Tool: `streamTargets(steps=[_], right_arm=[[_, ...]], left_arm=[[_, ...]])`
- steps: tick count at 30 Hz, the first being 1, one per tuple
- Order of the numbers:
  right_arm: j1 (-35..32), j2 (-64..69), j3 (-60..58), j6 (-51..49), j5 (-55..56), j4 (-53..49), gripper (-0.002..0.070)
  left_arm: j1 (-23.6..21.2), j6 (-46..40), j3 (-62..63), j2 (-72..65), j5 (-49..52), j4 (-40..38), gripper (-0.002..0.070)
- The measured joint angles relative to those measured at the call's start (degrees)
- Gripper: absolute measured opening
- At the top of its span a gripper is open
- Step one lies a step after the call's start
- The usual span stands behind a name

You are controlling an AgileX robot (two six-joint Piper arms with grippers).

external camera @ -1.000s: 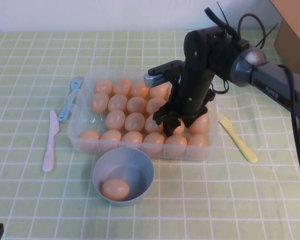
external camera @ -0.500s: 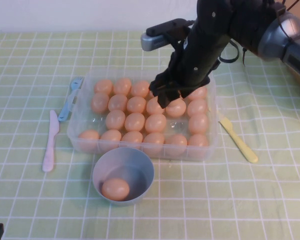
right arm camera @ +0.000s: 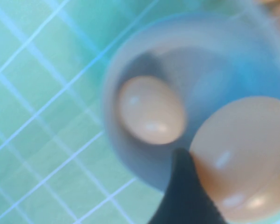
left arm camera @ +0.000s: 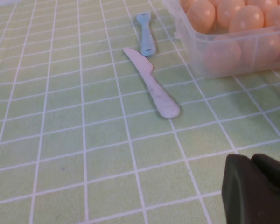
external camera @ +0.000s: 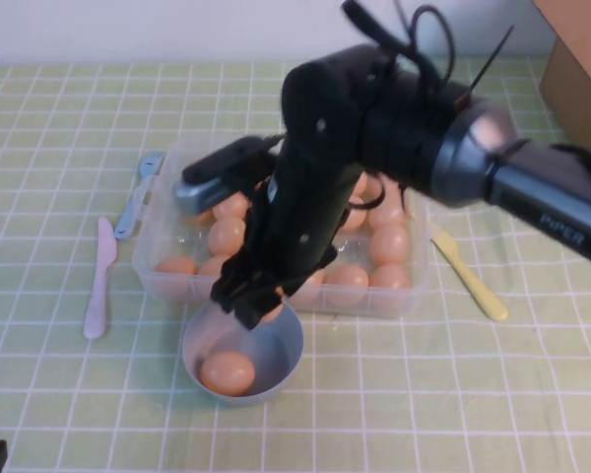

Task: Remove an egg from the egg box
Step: Place the egg in the bowl

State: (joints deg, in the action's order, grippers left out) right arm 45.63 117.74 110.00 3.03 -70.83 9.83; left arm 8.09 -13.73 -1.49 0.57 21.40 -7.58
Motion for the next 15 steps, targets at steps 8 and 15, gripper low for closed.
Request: streamTargets(steps=[8, 15], right_arm=[[2.6, 0.0, -2.0, 2.7, 1.3, 0.4, 0.0401], [2.6, 3.0, -2.2, 3.0, 5.7, 0.4, 0.0400]], left_arm=[[0.0, 0.0, 0.0, 0.0, 0.0, 0.0, -0.0004], [0.0, 0.0, 0.0, 0.0, 0.0, 0.0, -0.0004]])
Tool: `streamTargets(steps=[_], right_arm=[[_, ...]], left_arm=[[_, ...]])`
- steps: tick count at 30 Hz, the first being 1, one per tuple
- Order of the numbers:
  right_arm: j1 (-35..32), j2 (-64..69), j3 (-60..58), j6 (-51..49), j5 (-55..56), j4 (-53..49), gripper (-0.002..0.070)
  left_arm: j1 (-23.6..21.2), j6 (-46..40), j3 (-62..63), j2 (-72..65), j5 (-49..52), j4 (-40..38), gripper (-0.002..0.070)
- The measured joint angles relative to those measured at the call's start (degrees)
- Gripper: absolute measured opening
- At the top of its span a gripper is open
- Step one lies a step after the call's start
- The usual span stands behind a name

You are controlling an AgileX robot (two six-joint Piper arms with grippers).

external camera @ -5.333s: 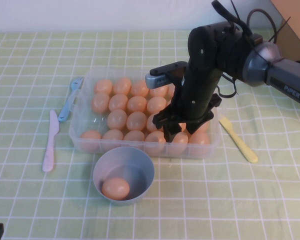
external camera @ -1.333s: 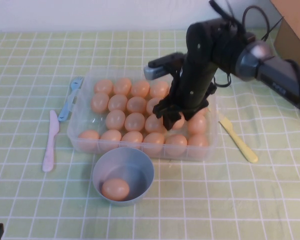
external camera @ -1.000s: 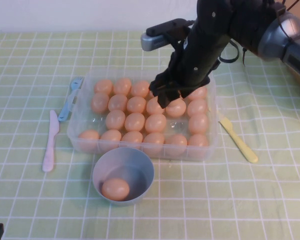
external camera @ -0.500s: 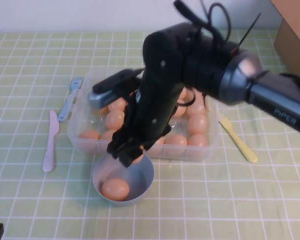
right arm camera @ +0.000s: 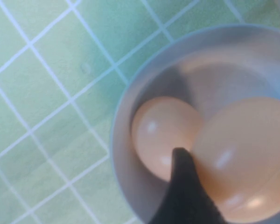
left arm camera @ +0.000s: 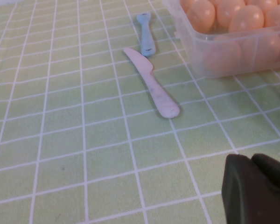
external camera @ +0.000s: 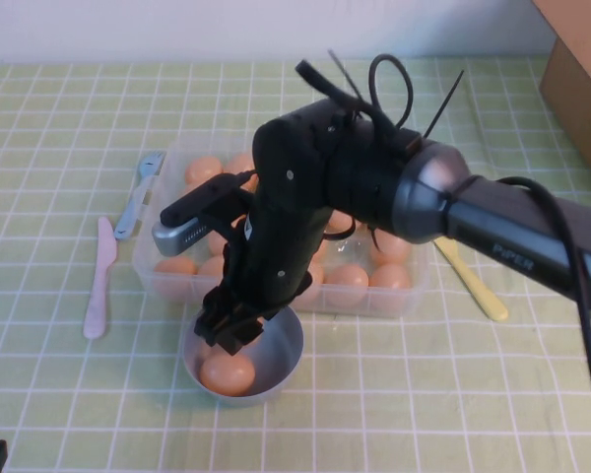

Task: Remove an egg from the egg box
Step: Place the egg in the bowl

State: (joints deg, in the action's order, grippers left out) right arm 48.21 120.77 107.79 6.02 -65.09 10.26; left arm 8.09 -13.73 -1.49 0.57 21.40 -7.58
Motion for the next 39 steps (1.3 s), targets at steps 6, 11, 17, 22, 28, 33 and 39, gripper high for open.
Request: streamTargets(steps=[6, 11, 17, 22, 28, 33, 39], right_arm=[[0.0, 2.3, 0.0, 1.3, 1.1, 0.0, 0.0400], [0.0, 3.4, 0.0, 1.5, 1.9, 0.0, 0.0400], [0.0, 3.6, 0.0, 1.5, 2.8, 0.0, 0.0415], [0.0, 3.8, 0.0, 1.5, 3.3, 0.0, 0.0494], [0.0, 3.8, 0.0, 1.5, 3.4, 0.0, 0.0526], [0.0, 2.1, 0.0, 1.5, 0.9, 0.0, 0.0522], [0.0, -5.7, -1.9, 1.1, -4.3, 0.0, 0.0351]], left_arm=[[0.0, 0.0, 0.0, 0.0, 0.0, 0.0, -0.0004], [0.0, 0.0, 0.0, 0.0, 0.0, 0.0, -0.0004], [0.0, 0.0, 0.0, 0.0, 0.0, 0.0, -0.0004], [0.0, 0.0, 0.0, 0.0, 0.0, 0.0, -0.0004], [0.0, 0.0, 0.0, 0.0, 0.0, 0.0, -0.0004], [0.0, 0.0, 0.0, 0.0, 0.0, 0.0, -0.0004], [0.0, 0.0, 0.0, 0.0, 0.0, 0.0, -0.0004]])
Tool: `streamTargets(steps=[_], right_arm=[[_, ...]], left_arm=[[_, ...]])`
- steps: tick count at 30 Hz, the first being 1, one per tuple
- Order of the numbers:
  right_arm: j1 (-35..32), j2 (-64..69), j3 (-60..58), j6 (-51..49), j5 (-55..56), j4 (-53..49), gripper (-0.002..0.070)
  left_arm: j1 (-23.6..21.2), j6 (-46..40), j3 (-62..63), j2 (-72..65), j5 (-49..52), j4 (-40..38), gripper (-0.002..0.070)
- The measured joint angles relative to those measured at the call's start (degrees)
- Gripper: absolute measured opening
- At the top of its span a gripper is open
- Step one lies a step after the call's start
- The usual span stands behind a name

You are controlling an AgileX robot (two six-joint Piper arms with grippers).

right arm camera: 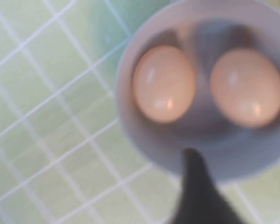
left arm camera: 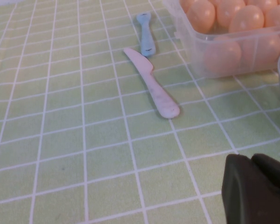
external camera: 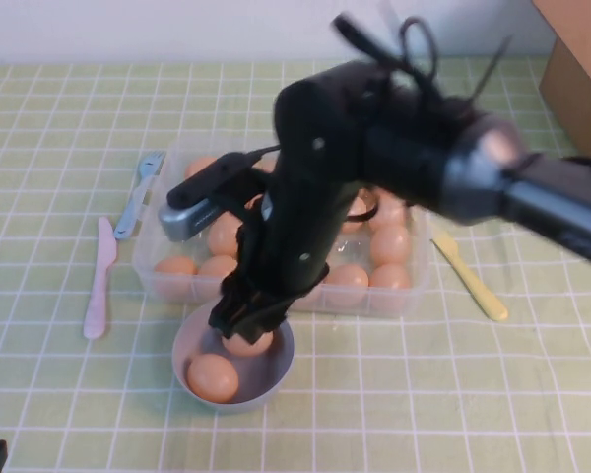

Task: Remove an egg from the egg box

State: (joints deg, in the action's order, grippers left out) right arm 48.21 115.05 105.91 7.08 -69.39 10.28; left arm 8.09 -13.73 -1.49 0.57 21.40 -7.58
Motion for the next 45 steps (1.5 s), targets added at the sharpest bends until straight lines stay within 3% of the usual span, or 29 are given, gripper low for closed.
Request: streamTargets(steps=[5, 8, 13, 21, 40, 45], right_arm=[[0.0, -9.5, -10.2, -2.2, -0.5, 0.1, 0.0075], [0.0, -16.4, -19.0, -3.5, 0.5, 0.2, 0.0011], [-0.2, -26.6, -31.3, -4.0, 3.6, -1.6, -0.0011], [-0.2, -36.7, -40.1, -2.6, 2.5, -2.6, -0.0015], [-0.2, -38.8, -41.7, 1.8, -0.8, -5.5, -0.0017], [-0.8, -43.8, -46.9, 2.9, 9.0, -10.3, -0.0017]], left_arm=[[0.0, 0.0, 0.0, 0.0, 0.0, 0.0, -0.0004], [0.0, 0.0, 0.0, 0.0, 0.0, 0.0, -0.0004], [0.0, 0.0, 0.0, 0.0, 0.0, 0.0, -0.0004], [0.0, 0.0, 0.0, 0.0, 0.0, 0.0, -0.0004], [0.0, 0.0, 0.0, 0.0, 0.0, 0.0, -0.0004], [0.0, 0.0, 0.0, 0.0, 0.0, 0.0, -0.0004]])
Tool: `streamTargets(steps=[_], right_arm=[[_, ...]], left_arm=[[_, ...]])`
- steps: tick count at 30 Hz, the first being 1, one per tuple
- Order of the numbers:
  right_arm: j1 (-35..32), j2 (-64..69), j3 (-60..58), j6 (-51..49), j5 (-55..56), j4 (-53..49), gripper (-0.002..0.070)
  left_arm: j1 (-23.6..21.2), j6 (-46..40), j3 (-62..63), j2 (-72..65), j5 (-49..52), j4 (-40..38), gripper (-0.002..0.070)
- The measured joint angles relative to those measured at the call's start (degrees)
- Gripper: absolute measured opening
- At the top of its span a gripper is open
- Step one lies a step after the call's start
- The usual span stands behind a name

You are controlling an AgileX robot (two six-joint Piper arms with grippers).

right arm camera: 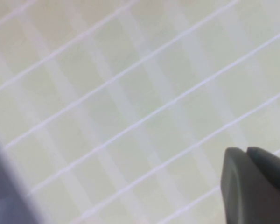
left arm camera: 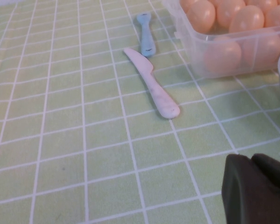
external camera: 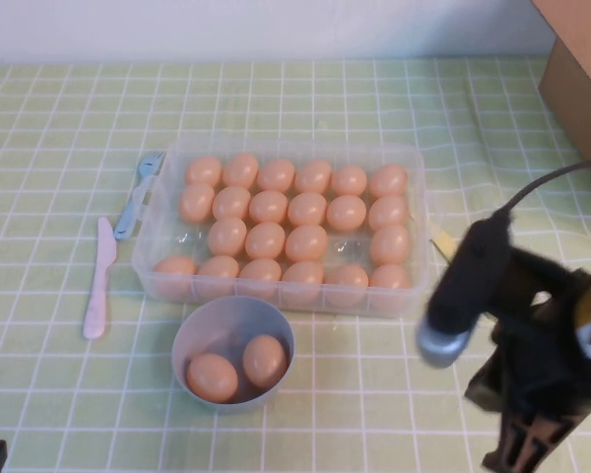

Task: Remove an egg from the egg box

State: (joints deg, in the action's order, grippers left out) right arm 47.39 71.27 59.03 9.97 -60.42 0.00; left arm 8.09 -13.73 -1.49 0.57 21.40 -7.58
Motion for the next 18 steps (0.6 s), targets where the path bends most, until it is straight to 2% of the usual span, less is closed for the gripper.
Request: streamTargets(steps=[6, 10, 18], right_arm=[[-7.9, -13.6, -13.3, 0.3, 16.5, -1.4, -0.0017], [-16.9, -25.4, -24.1, 0.3, 26.2, -1.5, -0.0017], [-28.8, -50.9, -40.7, 0.3, 34.8, -1.5, -0.0017]], left_arm=[[0.0, 0.0, 0.0, 0.0, 0.0, 0.0, -0.0004], [0.0, 0.0, 0.0, 0.0, 0.0, 0.0, -0.0004], [0.0, 0.0, 0.0, 0.0, 0.0, 0.0, -0.0004]])
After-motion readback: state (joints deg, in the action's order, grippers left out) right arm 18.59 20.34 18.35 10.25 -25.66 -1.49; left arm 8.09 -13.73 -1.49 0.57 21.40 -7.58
